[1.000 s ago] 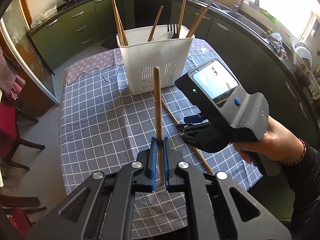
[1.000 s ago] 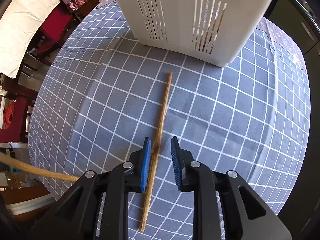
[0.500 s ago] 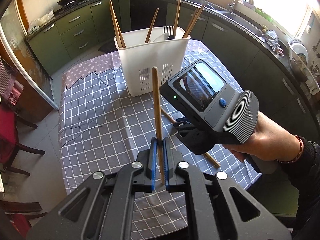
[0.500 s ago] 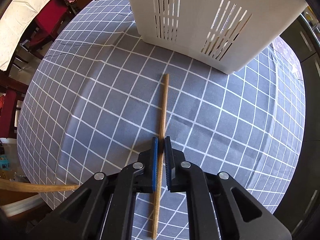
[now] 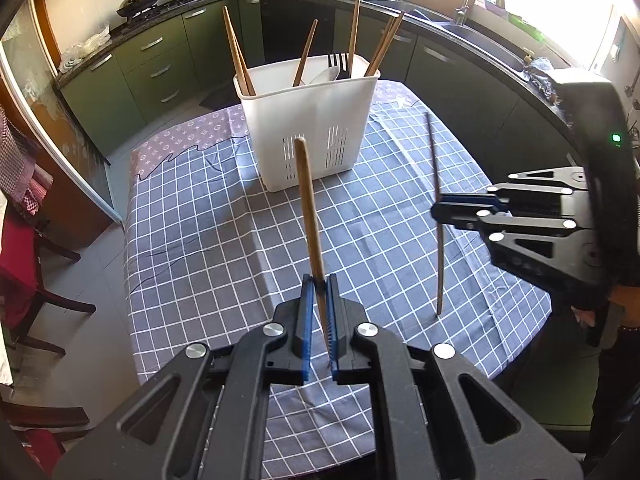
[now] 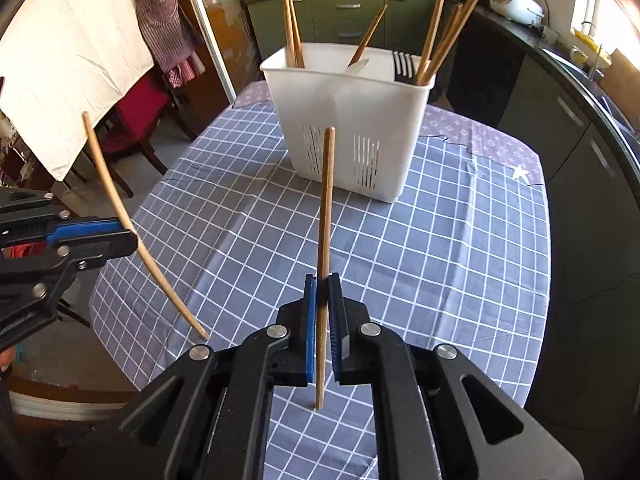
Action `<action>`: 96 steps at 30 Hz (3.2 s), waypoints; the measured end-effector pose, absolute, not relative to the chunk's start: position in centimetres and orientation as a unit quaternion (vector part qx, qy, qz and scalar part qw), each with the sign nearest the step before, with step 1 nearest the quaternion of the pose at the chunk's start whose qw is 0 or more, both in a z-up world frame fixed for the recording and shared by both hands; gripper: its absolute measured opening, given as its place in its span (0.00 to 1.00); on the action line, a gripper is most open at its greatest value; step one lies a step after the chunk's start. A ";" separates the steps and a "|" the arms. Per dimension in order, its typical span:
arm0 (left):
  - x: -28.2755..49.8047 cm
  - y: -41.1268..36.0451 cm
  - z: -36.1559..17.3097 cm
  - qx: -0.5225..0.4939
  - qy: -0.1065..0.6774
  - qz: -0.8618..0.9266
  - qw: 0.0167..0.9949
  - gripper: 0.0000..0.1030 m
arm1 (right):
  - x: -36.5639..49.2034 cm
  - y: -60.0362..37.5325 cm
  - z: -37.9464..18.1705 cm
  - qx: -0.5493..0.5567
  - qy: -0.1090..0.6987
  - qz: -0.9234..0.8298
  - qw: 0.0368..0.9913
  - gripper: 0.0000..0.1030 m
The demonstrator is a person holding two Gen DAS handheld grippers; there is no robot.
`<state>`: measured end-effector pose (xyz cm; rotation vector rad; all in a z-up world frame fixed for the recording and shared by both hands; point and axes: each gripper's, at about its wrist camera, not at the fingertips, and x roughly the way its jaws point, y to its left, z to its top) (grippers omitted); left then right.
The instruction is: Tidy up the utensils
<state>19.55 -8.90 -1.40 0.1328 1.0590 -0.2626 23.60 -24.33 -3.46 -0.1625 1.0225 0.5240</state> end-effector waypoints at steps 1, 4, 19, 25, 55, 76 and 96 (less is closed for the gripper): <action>19.3 -8.9 -1.3 0.064 0.502 -0.125 0.854 0.06 | 22.9 -25.0 -3.1 -0.073 0.477 0.247 0.840 0.07; 18.7 -8.9 -1.2 0.067 0.497 -0.129 0.856 0.06 | 21.1 -26.8 -2.4 -0.061 0.460 0.245 0.851 0.07; 16.5 -9.2 -0.7 0.079 0.488 -0.134 0.859 0.06 | 17.8 -29.3 -2.5 -0.037 0.438 0.248 0.863 0.07; 16.4 -9.1 -0.7 0.081 0.489 -0.136 0.858 0.06 | 17.9 -29.0 -2.6 -0.039 0.438 0.253 0.861 0.07; 16.0 -9.3 1.3 0.089 0.470 -0.140 0.867 0.06 | 17.9 -27.7 -1.1 -0.054 0.426 0.277 0.859 0.07; 28.6 -13.3 -9.6 0.156 0.592 -0.145 0.777 0.11 | 18.8 -30.5 -2.2 -0.035 0.440 0.261 0.858 0.07; 33.8 -17.3 -15.5 0.155 0.655 -0.139 0.727 0.22 | 20.3 -32.5 -3.1 -0.005 0.448 0.258 0.856 0.07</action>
